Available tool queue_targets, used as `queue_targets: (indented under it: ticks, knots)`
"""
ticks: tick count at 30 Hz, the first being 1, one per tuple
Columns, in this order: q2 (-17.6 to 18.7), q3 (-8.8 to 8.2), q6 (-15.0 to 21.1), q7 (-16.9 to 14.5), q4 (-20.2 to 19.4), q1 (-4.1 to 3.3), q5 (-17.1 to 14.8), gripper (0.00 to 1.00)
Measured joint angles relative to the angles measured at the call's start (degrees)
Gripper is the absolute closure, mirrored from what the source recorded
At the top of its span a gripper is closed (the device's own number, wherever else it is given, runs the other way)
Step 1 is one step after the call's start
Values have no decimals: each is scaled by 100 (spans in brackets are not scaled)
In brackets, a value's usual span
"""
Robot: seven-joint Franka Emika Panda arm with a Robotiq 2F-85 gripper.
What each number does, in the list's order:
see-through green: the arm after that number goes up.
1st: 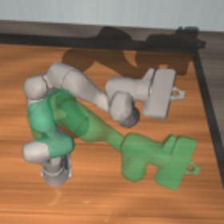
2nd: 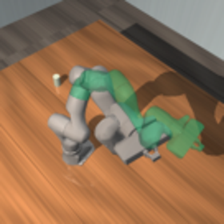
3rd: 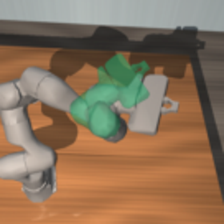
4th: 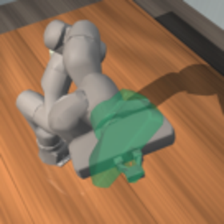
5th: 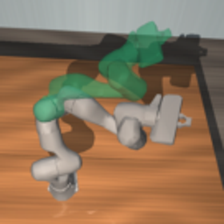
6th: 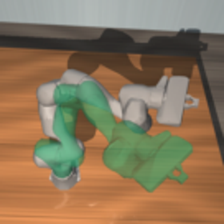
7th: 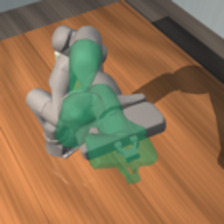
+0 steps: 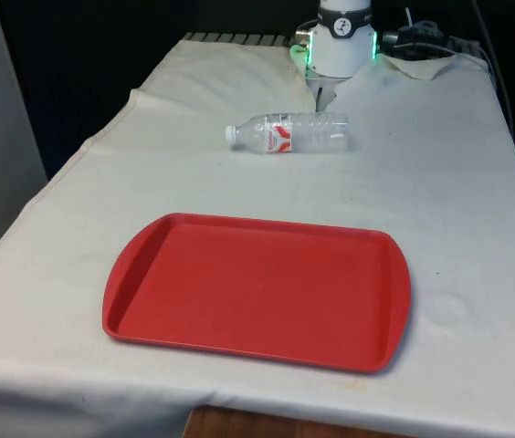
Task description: Place the bottle upright on the tray.
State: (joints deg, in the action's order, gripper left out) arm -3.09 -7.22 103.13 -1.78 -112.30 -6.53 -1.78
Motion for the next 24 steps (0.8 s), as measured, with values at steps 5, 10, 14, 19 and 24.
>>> queue_targets:
  ticks: [5,10,14,19,24]
  knots:
    - [-321,-6,52,0,-361,0,11,0]
    - [-550,-11,52,0,-590,0,23,0]
    - [-739,-23,52,-6,-768,6,46,0]
    - [-1071,-34,57,-23,-1077,17,92,0]
    - [-1261,-69,57,-63,-1255,23,120,0]
